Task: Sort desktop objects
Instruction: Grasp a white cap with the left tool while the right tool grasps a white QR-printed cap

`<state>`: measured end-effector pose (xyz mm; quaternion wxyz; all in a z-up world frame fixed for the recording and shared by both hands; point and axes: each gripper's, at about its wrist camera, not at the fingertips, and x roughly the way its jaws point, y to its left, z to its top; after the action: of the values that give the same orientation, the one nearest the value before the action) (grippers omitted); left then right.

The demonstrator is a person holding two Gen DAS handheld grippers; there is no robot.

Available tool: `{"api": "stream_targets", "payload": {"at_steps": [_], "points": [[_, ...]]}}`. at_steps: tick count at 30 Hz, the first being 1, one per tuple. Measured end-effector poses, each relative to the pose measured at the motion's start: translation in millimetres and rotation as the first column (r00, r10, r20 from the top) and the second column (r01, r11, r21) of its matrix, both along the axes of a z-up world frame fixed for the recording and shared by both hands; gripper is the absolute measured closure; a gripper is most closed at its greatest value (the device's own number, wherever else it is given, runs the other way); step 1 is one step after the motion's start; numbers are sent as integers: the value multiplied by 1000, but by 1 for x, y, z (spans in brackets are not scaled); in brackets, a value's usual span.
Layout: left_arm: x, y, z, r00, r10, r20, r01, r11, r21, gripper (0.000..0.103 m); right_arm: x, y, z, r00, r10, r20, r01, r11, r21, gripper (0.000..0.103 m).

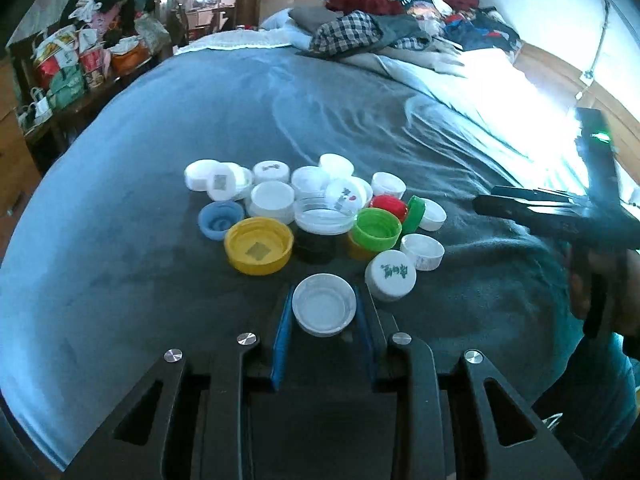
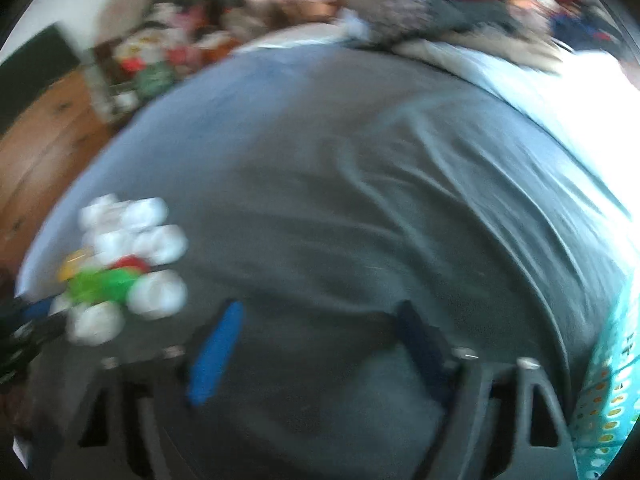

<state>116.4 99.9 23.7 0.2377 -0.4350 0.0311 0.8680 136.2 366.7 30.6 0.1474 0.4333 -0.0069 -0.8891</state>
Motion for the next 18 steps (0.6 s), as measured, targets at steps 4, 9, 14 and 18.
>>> {"api": "stream_targets", "payload": {"at_steps": [4,9,14,18], "points": [[2,-9,6,999,32,1,-32,999,34,78,11,-30,6,986,165,-14,-165,986,-8,48],[0,-13,9,999,48,3,-48,998,51,78,-2,-56,-6,971,239,9,-239,971,27,57],[-4,-16,7,998,59,15,-60,997,54,78,-17,-73,-18,960,278,35,-280,957,72,57],[-2,-12,13,998,63,5,-63,996,56,78,-20,-75,-16,966,254,39,-257,964,73,71]]}}
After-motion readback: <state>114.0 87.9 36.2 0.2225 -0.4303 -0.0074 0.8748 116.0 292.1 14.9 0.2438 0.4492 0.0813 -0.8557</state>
